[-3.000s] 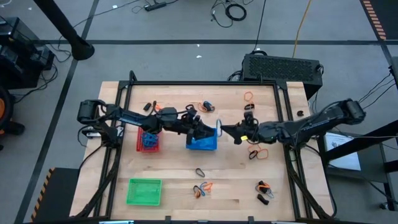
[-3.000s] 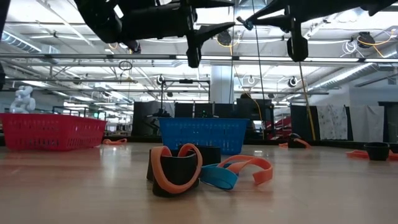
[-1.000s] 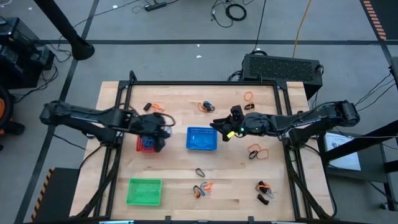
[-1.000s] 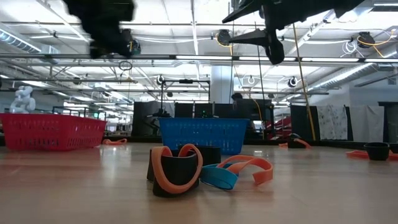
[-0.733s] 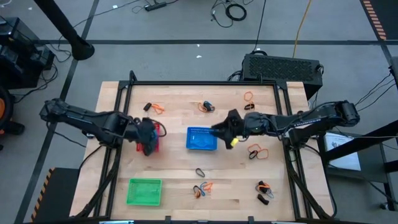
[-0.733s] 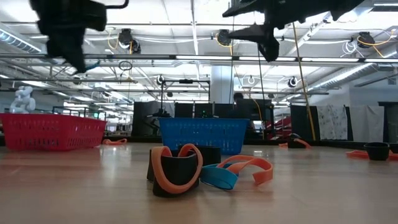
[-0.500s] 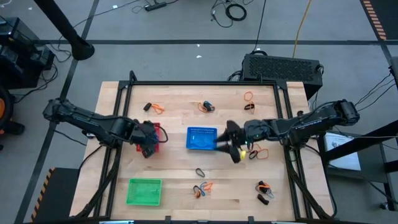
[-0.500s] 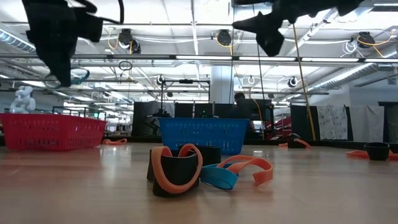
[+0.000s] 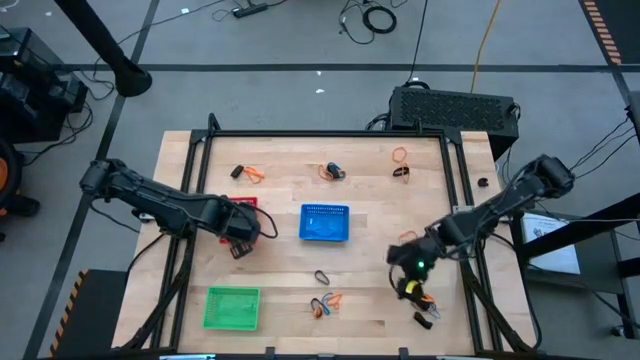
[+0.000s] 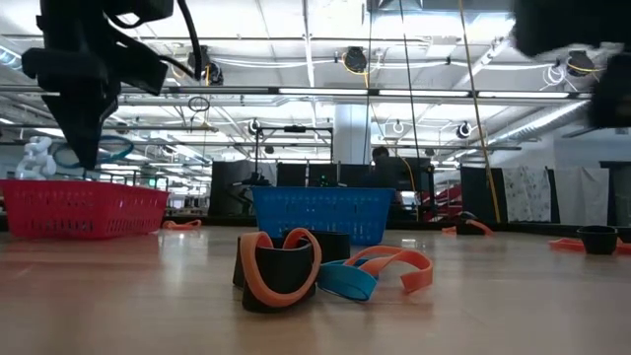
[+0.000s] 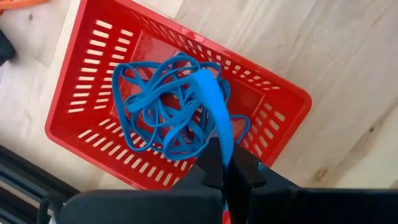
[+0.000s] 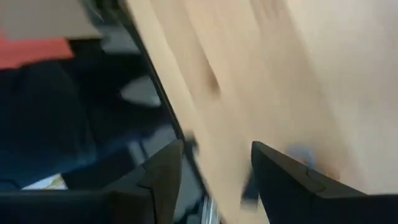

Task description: Sort rubber bands into baskets

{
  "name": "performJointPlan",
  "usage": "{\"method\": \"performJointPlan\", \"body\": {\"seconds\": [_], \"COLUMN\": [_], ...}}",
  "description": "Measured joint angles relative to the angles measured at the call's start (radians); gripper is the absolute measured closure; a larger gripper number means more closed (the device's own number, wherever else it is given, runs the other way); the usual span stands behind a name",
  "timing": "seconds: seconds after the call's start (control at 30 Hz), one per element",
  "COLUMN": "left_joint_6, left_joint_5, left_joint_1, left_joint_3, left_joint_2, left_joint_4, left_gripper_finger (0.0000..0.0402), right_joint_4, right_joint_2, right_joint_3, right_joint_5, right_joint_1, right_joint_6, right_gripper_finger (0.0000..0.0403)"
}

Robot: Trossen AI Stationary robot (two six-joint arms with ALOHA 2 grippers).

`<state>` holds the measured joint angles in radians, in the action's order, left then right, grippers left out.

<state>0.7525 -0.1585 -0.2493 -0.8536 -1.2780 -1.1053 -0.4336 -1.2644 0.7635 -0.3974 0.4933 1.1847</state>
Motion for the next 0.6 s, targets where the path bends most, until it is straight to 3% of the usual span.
{"method": "performJointPlan", "body": {"seconds": [0.17,0.3,0.47,0.6], "left_joint_6": [-0.003,-0.006,-0.006,-0.01], "left_joint_5": [0.0,0.0,0.0,0.0], "left_joint_1": [0.0,0.0,0.0,0.0], "left_joint_3": [0.0,0.0,0.0,0.0], "left_joint_2": [-0.005,-0.005,-0.005,-0.005], "left_joint_4": [0.0,0.001,0.0,-0.004], "left_gripper_finger": [0.0402,0.0402,0.0402,0.0402], "right_joint_4": [-0.097,-0.153,-0.244,-0.258], "right_joint_2": [0.0,0.0,-0.007,-0.038], "right_joint_3": [0.0,0.0,0.0,-0.001], "right_joint_5": [-0.019,0.06,0.215,0.22], "right_joint_1": [0.143,0.253,0.348,0.397], "right_joint_6": [0.231,0.367,0.432,0.455], "right_gripper_finger": [0.022,0.022,0.022,0.022]}}
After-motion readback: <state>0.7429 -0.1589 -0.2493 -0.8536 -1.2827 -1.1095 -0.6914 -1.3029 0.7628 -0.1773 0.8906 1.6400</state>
